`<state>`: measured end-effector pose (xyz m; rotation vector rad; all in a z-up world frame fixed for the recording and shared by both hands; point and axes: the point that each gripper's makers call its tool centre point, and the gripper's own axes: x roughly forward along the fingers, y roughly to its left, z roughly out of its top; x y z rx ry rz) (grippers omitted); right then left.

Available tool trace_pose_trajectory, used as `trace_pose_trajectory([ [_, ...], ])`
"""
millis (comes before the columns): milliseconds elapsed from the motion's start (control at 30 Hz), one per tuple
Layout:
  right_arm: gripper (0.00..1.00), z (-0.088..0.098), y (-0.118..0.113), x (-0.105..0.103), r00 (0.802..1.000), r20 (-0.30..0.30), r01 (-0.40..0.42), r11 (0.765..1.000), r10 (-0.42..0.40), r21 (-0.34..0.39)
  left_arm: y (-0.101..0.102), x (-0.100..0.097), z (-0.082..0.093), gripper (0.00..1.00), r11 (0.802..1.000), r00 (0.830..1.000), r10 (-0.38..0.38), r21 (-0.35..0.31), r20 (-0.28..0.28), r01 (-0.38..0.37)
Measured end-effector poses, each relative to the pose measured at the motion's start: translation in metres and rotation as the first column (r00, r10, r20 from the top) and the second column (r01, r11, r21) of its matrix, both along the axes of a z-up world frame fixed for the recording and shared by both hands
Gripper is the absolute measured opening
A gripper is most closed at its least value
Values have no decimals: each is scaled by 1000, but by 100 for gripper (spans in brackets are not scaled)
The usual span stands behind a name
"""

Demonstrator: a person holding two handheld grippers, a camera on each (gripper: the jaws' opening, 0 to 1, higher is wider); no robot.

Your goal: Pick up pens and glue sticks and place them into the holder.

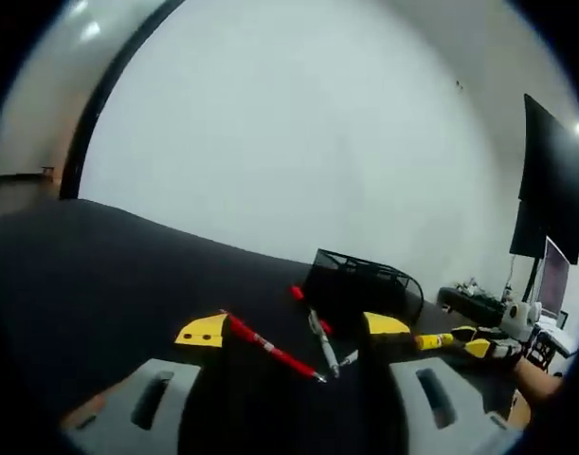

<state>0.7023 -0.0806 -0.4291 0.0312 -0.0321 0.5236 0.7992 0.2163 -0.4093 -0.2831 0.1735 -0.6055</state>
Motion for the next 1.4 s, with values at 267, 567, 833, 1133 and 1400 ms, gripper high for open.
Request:
trace_pose_trajectory([
  [267, 34, -4, 2, -2, 999, -35, -17, 1000, 17, -11, -18, 7, 5, 49, 918, 935, -303, 319, 184, 235],
  [567, 34, -2, 3, -3, 998, -43, -37, 999, 38, 19, -20, 11, -28, 51, 666, 827, -561, 573, -36, 478],
  [833, 33, -3, 5, -3, 998, -53, -41, 999, 42, 25, -26, 30, -29, 31, 581, 803, -593, 658, -59, 478],
  [1133, 33, -1, 3, -2, 997, -56, -41, 998, 44, 50, -25, 43, -39, 33, 226, 716, -661, 850, -225, 476],
  [1400, 32, -5, 6, -1, 996, -70, -50, 998, 52, 34, -38, 44, -48, 37, -43, 598, -730, 896, -330, 442],
])
